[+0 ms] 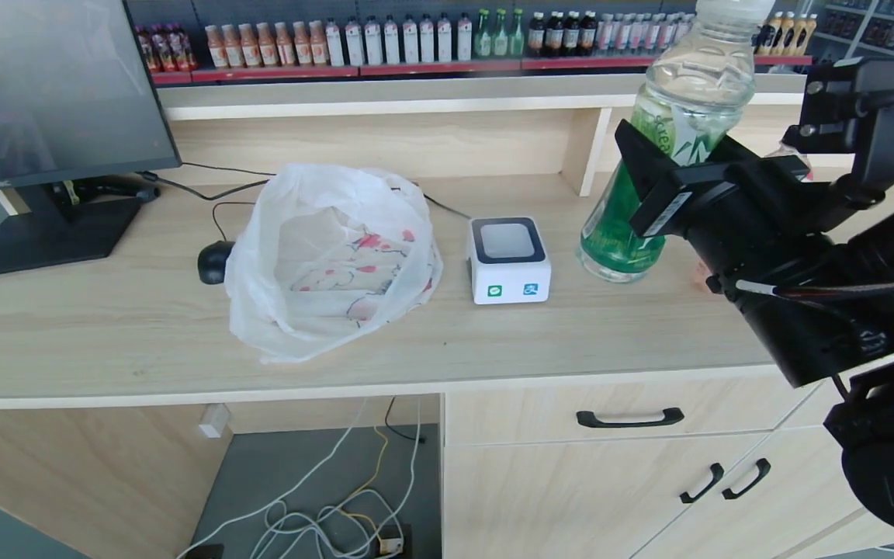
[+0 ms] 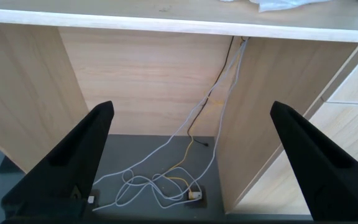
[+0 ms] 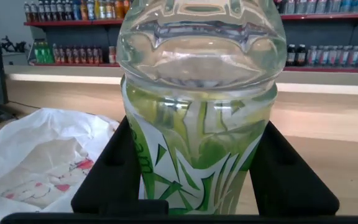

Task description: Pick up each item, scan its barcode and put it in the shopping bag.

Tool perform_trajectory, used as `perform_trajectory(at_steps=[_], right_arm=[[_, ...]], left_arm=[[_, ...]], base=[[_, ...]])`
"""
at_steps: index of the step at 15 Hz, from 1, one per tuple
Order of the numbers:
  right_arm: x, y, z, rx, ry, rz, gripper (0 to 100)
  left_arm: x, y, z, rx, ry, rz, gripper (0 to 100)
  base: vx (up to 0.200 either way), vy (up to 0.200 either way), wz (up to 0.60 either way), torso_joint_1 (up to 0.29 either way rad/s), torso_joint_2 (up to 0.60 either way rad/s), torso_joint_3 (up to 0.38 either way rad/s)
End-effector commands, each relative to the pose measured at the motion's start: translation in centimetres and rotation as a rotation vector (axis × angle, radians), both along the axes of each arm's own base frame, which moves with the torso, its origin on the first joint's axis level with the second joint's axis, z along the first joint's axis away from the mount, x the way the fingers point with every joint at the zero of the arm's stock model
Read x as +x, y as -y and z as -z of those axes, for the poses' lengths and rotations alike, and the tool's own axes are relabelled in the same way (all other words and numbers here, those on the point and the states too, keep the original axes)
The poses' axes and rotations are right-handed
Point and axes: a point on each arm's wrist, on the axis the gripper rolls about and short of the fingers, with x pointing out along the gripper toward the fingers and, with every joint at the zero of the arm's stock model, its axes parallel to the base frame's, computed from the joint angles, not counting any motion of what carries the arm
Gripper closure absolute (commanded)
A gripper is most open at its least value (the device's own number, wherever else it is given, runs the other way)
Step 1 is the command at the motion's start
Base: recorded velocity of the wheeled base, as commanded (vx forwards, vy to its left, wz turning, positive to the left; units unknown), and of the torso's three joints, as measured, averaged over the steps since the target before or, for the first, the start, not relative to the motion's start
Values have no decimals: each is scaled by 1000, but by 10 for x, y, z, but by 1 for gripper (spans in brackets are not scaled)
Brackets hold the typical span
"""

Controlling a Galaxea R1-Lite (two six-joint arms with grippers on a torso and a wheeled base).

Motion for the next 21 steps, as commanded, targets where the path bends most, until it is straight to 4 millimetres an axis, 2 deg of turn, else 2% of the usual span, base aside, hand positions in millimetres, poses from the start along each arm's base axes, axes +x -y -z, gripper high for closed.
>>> perform_trajectory(at_steps=[1, 5, 7, 13, 17, 21], right_arm=[[-1, 0, -1, 2, 3, 0, 100], [3, -4, 3, -52, 25, -32, 100], [11, -10, 4, -68, 40, -22, 100], [24, -23, -9, -167, 10, 14, 100], [37, -20, -5, -242, 13, 108, 100], [41, -21, -16, -356, 57, 177, 100]], left_arm=[[0, 0, 0, 2, 1, 0, 0], [0, 0, 0, 2, 1, 0, 0], [0, 0, 0, 2, 1, 0, 0], [0, 0, 0, 2, 1, 0, 0], [0, 0, 0, 2, 1, 0, 0], [0, 0, 0, 2, 1, 0, 0]], base=[[0, 200, 0, 2, -2, 7], [0, 0, 0, 0, 0, 0], [0, 0, 0, 0, 0, 0], [0, 0, 0, 0, 0, 0], [0, 0, 0, 0, 0, 0], [0, 0, 0, 0, 0, 0]])
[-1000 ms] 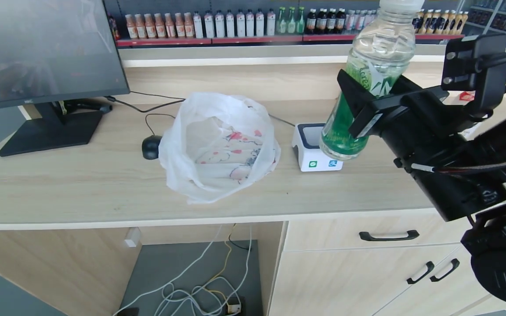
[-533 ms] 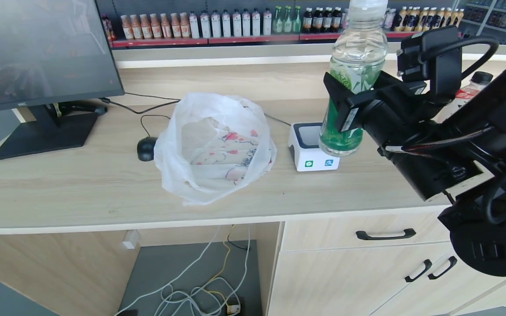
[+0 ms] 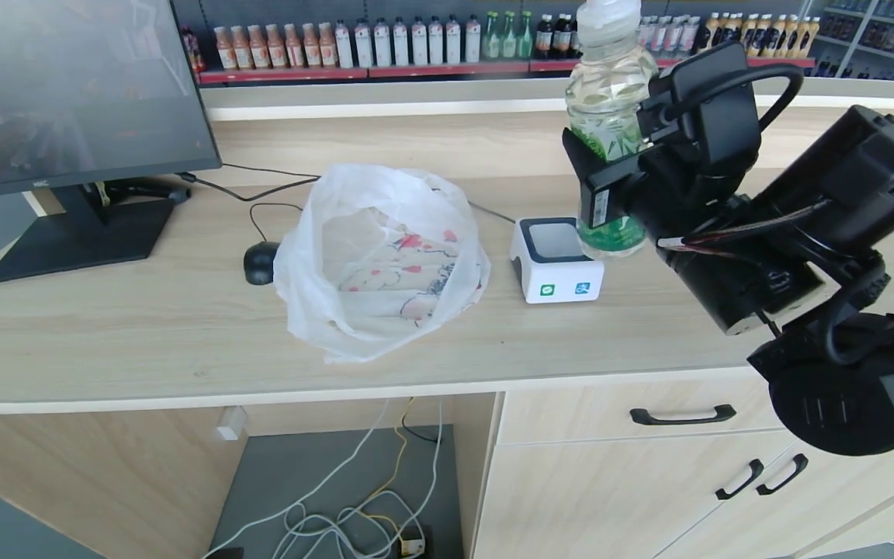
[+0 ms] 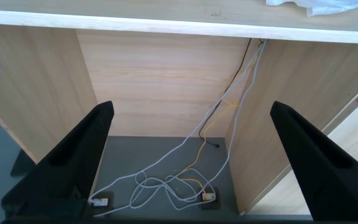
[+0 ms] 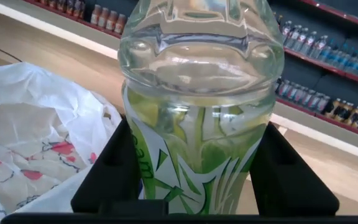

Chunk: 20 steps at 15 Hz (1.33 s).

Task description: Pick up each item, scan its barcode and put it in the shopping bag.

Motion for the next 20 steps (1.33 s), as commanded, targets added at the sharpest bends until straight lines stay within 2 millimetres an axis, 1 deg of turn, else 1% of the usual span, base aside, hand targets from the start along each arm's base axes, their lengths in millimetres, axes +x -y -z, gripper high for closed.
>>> perform_trajectory(at_steps=[1, 4, 5, 6, 7, 9, 11, 13, 15, 16, 18, 20], right_arm=[[2, -1, -6, -28, 24, 13, 100], [5, -4, -8, -153, 48, -8, 100], [11, -6, -10, -232, 65, -32, 100], [15, -8, -11, -255, 67, -45, 100], [24, -13, -16, -304, 90, -67, 100], [39, -13, -27, -392, 136, -83, 100], [47, -14, -33, -503, 173, -118, 100], [50, -16, -30, -591, 209, -149, 100], [53, -16, -26, -622, 218, -156, 100], [58, -13, -21, -664, 237, -163, 100], [63, -9, -17, -723, 272, -167, 100], [69, -12, -8, -756, 286, -203, 100]], left_arm=[[0, 0, 0, 0, 0, 0, 0], [0, 0, 0, 0, 0, 0, 0], [0, 0, 0, 0, 0, 0, 0], [0, 0, 0, 0, 0, 0, 0], [0, 0, 0, 0, 0, 0, 0], [0, 0, 0, 0, 0, 0, 0], [0, 0, 0, 0, 0, 0, 0], [0, 0, 0, 0, 0, -1, 0], [0, 0, 0, 0, 0, 0, 0], [0, 0, 0, 0, 0, 0, 0], [0, 0, 0, 0, 0, 0, 0], [0, 0, 0, 0, 0, 0, 0]], base=[[0, 0, 0, 0, 0, 0], [0, 0, 0, 0, 0, 0], [0, 0, 0, 0, 0, 0], [0, 0, 0, 0, 0, 0], [0, 0, 0, 0, 0, 0], [0, 0, 0, 0, 0, 0], [0, 0, 0, 0, 0, 0], [0, 0, 0, 0, 0, 0], [0, 0, 0, 0, 0, 0], [0, 0, 0, 0, 0, 0], [0, 0, 0, 0, 0, 0], [0, 0, 0, 0, 0, 0]])
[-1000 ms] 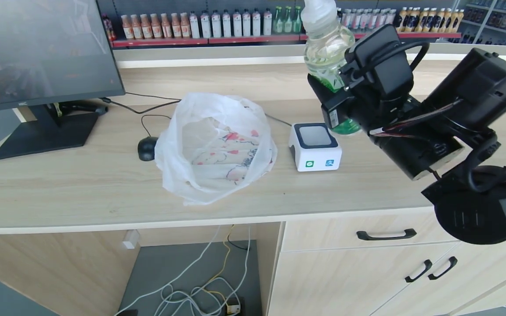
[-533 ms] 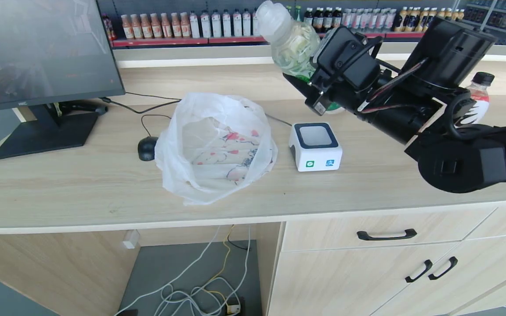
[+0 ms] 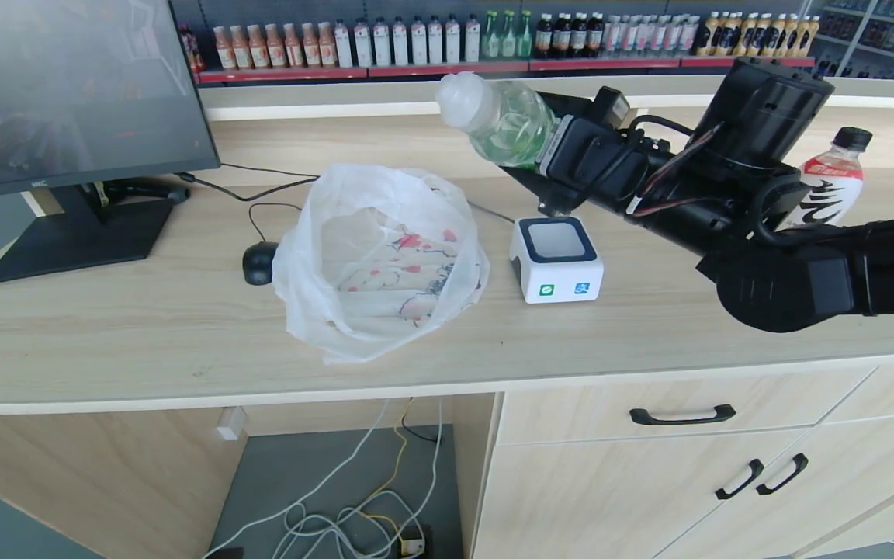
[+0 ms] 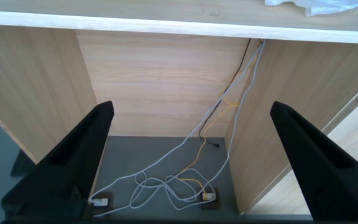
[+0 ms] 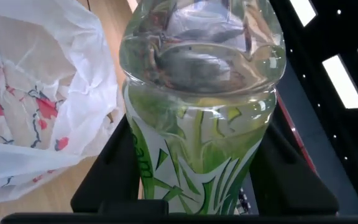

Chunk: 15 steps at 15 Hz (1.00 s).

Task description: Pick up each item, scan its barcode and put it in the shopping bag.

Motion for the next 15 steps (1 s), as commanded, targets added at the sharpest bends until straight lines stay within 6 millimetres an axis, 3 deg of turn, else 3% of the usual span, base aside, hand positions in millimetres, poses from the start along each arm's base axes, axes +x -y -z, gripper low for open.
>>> perform_trajectory(at_steps=[1, 4, 9, 15], right_arm=[[6, -3, 9, -22, -9, -20, 100], [7, -1, 29, -101, -22, -65, 100], [9, 7, 42, -154, -29, -80, 100], [7, 13, 38, -150, -20, -71, 100]], left_arm=[[0, 0, 0, 0, 1, 0, 0], [0, 0, 0, 0, 1, 0, 0], [0, 0, 0, 0, 1, 0, 0], [0, 0, 0, 0, 1, 0, 0]], base=[[0, 0, 0, 0, 0, 0], [0, 0, 0, 0, 0, 0], [0, 0, 0, 0, 0, 0], [0, 0, 0, 0, 0, 0]])
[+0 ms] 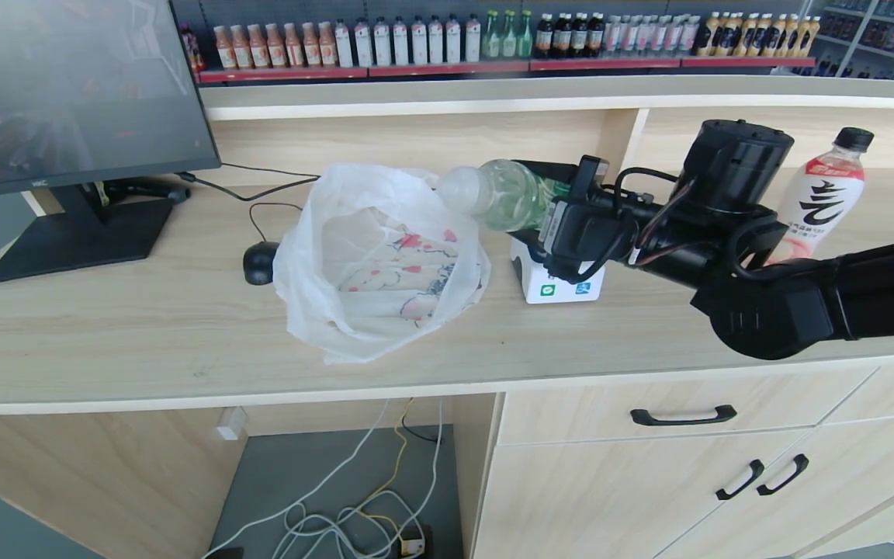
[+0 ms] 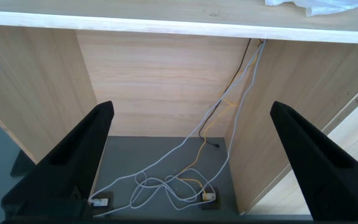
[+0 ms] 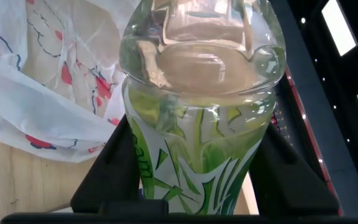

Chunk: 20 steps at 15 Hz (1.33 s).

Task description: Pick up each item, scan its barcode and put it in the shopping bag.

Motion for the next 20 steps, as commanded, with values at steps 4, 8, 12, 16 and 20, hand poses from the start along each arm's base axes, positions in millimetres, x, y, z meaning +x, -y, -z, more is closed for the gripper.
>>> perform_trajectory(at_steps=[4, 8, 12, 16, 20], right_arm=[[1, 3, 0, 0, -1, 7, 100], [6, 2, 10, -11, -24, 10, 100], [10, 1, 11, -11, -27, 13, 100], [10, 2, 12, -12, -28, 15, 100], [10, 2, 12, -11, -31, 14, 100]], left_arm=[[0, 0, 0, 0, 1, 0, 0], [0, 0, 0, 0, 1, 0, 0], [0, 0, 0, 0, 1, 0, 0], [0, 0, 0, 0, 1, 0, 0], [0, 0, 0, 0, 1, 0, 0]], base=[[0, 0, 0, 0, 0, 0], [0, 0, 0, 0, 0, 0], [0, 0, 0, 0, 0, 0], [0, 0, 0, 0, 0, 0], [0, 0, 0, 0, 0, 0]])
